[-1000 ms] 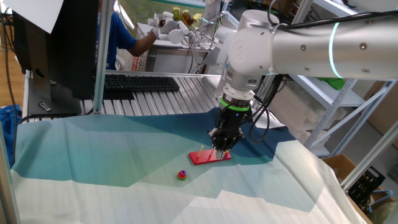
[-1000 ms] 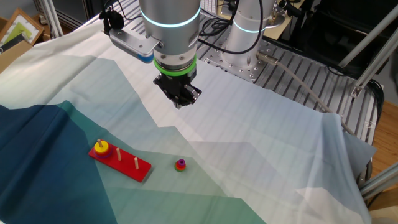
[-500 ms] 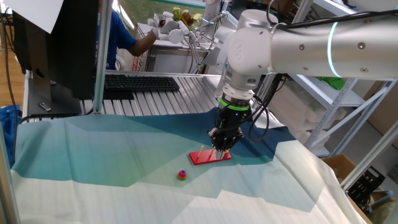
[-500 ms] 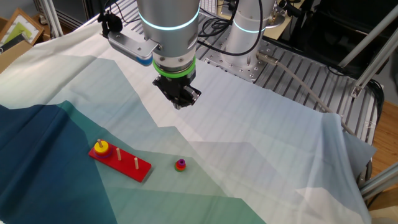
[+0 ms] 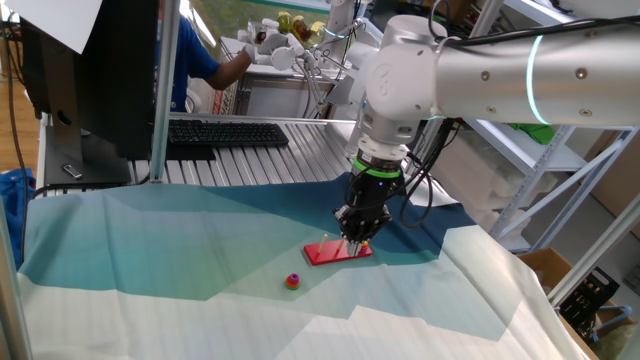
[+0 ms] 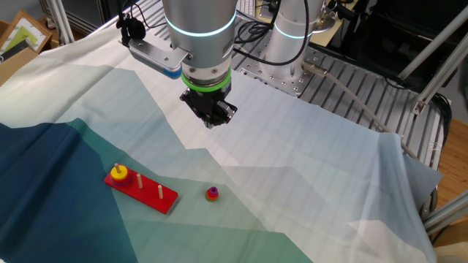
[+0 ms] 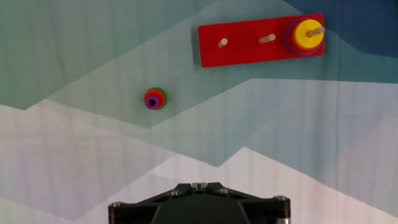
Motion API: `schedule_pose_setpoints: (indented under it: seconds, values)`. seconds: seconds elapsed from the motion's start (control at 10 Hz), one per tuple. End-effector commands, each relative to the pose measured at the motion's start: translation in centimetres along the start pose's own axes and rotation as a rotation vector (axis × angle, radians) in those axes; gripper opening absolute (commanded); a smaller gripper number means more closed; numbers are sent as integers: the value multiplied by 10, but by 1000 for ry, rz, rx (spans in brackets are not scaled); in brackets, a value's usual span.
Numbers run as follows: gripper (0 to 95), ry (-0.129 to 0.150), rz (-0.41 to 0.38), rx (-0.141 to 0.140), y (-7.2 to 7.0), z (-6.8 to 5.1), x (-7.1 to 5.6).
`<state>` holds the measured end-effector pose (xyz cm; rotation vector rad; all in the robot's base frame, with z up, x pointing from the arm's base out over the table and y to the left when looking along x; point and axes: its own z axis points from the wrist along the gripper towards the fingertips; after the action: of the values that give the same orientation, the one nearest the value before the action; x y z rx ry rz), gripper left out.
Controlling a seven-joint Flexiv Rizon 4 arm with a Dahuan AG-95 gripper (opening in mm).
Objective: Take out one Hanoi block and throw it aside
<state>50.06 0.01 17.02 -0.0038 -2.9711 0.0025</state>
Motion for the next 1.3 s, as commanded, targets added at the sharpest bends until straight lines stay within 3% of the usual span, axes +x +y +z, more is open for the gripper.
schedule_pose_setpoints:
  seconds: [0.1, 0.5, 0.8, 1.0, 1.3]
  values:
    - [0, -1, 6, -2, 0, 0, 0]
    - [0, -26, -14, 1, -2, -5, -8]
    - [0, -87, -19, 11, -5, -7, -20]
    - [0, -114, -38, 13, -9, -6, -31]
    - [0, -131, -98, 17, -21, -8, -55]
